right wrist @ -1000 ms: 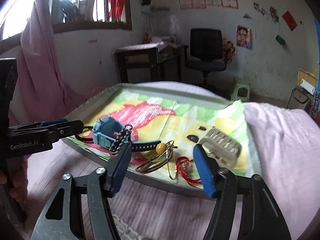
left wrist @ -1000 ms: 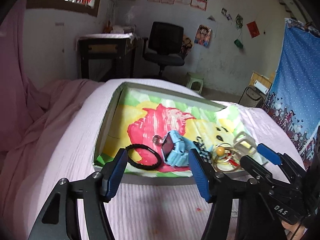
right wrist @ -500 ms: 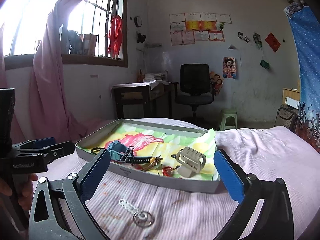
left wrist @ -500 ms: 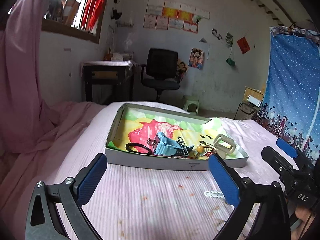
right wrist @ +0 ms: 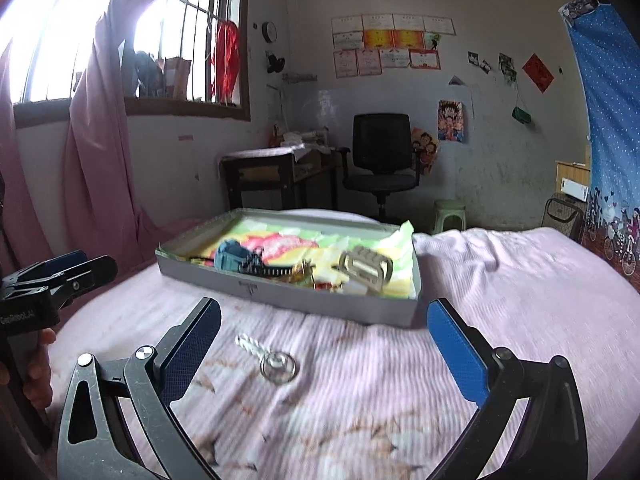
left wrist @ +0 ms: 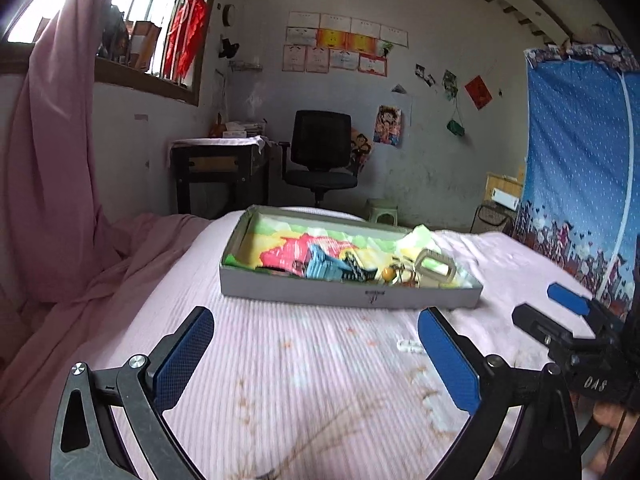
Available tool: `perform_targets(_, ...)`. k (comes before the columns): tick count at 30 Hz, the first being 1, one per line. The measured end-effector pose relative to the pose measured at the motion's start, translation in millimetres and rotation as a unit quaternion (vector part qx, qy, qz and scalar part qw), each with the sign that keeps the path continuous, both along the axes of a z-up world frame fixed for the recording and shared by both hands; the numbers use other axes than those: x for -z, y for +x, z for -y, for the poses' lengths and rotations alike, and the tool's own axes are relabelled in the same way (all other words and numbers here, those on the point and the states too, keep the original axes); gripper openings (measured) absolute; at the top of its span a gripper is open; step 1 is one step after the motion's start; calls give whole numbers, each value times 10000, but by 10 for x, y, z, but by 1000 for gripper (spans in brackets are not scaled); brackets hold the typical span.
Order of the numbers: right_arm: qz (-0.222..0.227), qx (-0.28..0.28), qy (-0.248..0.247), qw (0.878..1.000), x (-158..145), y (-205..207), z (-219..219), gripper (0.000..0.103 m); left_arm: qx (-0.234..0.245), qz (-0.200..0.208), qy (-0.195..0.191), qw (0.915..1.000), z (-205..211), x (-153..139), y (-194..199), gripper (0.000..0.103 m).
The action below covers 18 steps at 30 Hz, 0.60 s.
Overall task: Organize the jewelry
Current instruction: 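Withdraw both tools toward the silver key with ring on the bed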
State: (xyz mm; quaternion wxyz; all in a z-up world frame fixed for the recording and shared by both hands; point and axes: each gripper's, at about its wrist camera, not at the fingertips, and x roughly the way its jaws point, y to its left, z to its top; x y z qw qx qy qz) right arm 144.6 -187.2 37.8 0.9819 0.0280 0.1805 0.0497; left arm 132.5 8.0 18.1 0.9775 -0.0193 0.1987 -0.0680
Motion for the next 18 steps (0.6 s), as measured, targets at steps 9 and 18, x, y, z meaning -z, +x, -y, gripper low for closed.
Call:
perform_targets(9, -440, 33, -71, 9990, 166, 113, 0, 102, 74, -381, 49, 9992, -41, 142, 59, 103)
perform_targets(18, -1095, 120, -120, 9938, 386, 278, -26, 101, 206, -848, 46, 9962, -12, 276, 208, 103)
